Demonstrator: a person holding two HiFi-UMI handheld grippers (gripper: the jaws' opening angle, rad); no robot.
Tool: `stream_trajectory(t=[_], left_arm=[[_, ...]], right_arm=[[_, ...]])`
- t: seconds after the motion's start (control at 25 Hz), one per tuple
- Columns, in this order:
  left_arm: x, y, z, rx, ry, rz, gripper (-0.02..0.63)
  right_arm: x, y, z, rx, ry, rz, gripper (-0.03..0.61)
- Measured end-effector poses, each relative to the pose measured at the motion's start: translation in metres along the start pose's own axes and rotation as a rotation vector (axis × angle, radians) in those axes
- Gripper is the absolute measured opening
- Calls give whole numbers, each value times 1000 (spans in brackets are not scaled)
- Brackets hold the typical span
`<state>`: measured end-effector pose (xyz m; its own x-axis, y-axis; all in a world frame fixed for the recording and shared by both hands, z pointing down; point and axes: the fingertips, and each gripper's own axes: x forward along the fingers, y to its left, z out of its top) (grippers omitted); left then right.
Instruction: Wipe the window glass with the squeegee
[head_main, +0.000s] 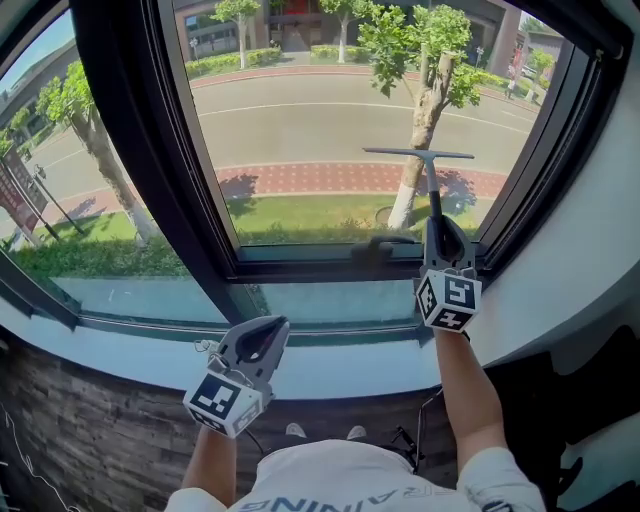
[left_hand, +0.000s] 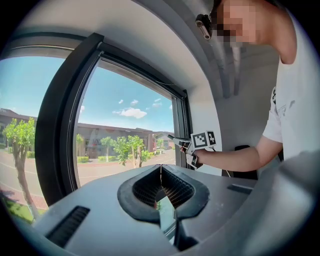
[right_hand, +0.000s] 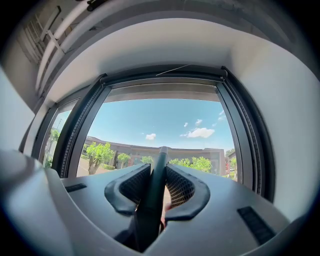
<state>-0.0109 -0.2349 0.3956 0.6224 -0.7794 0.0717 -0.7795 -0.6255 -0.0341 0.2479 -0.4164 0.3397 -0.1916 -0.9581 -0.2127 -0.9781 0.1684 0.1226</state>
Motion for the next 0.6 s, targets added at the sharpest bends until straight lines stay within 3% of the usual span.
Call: stream_trajectory(t=[0.6], left_arm=[[-2, 9, 3, -25, 15, 27, 18]], right_arm=[[-21, 13, -87, 19, 134, 3, 100]])
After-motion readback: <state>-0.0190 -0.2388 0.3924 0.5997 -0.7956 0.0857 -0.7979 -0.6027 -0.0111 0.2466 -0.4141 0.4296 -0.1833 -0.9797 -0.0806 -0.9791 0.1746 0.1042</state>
